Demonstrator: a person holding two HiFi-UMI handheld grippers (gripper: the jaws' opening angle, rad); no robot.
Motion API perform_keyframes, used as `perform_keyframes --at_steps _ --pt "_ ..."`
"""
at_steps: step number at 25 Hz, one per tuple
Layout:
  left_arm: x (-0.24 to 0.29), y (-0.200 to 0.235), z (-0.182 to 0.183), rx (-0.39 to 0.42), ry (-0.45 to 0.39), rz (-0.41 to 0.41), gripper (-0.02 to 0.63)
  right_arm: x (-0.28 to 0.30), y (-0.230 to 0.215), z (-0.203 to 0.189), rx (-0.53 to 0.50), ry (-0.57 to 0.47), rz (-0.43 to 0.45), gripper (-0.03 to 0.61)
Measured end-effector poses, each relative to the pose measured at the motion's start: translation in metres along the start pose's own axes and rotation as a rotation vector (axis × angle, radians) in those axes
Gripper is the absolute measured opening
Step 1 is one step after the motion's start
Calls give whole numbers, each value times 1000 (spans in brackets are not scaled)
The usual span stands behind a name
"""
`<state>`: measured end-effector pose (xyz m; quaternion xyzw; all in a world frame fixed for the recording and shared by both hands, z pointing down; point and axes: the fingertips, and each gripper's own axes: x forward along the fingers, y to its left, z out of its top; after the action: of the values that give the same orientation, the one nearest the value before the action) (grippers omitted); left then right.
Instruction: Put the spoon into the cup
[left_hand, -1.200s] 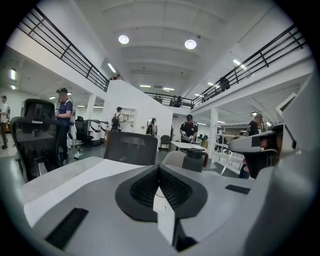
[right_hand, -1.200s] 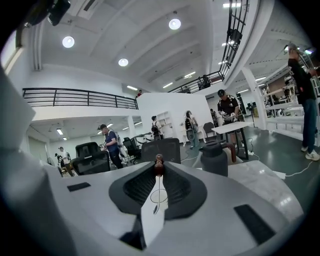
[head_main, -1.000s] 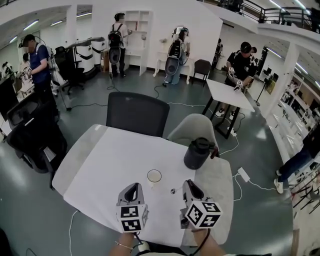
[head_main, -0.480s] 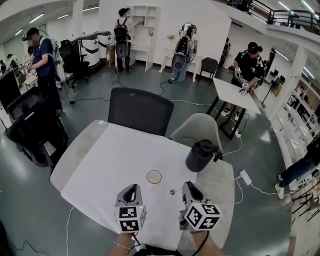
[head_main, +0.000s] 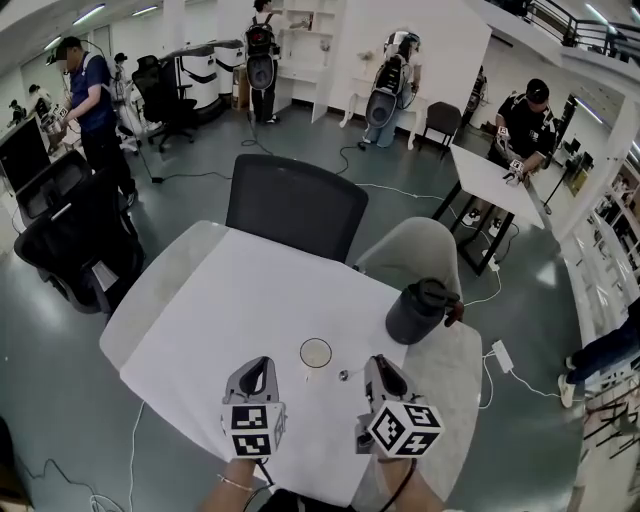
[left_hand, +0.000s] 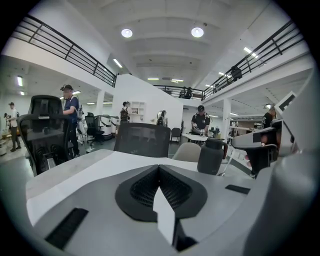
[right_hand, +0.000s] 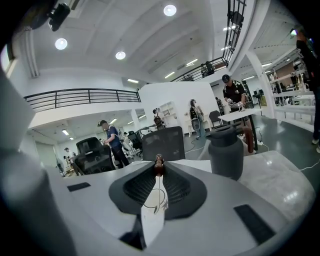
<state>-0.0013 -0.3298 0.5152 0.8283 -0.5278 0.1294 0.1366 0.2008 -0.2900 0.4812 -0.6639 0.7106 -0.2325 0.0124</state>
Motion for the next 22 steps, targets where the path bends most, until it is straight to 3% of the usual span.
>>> perform_keyframes --at_steps 12,22 --pt "21 13 -26 -16 54 12 18 45 11 -18 1 19 58 64" --pt "39 33 -47 -61 83 41 18 75 11 -44 27 57 58 64"
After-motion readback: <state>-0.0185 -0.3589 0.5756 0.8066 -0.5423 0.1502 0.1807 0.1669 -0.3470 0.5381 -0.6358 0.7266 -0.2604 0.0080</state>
